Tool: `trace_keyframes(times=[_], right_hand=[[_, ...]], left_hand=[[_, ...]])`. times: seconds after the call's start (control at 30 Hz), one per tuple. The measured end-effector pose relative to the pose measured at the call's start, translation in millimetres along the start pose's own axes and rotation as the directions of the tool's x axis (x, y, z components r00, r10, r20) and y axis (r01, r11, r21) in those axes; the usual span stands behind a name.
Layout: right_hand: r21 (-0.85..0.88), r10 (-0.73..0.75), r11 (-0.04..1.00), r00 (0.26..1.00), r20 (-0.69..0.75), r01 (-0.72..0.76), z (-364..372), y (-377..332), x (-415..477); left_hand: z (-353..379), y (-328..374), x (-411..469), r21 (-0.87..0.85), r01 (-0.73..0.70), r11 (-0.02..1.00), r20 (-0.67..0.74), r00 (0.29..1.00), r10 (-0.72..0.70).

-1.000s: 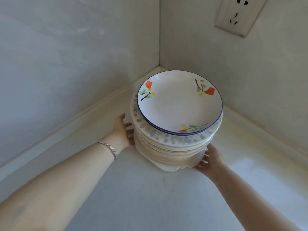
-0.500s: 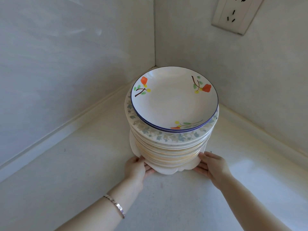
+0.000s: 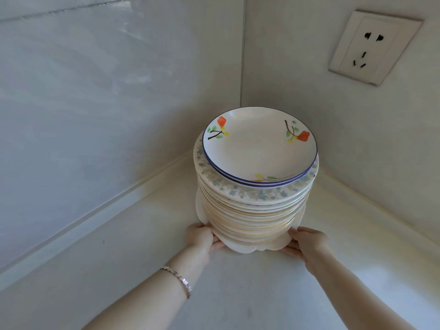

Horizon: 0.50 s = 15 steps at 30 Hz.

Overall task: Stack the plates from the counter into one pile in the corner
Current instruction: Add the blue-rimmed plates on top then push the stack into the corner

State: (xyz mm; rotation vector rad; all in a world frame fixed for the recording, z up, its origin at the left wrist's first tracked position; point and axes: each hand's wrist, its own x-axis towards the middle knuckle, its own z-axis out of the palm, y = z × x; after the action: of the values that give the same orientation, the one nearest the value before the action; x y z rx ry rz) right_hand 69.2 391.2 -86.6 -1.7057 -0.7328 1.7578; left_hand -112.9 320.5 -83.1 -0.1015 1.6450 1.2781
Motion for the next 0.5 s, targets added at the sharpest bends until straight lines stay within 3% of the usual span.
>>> trace_keyframes(times=[0.5], right_hand=[[0.017, -0.005, 1.0, 1.0, -0.017, 0.006, 50, -35, 43]], left_hand=[[15, 54, 54, 0.096, -0.053, 0.994, 0.018, 0.999, 0.052]])
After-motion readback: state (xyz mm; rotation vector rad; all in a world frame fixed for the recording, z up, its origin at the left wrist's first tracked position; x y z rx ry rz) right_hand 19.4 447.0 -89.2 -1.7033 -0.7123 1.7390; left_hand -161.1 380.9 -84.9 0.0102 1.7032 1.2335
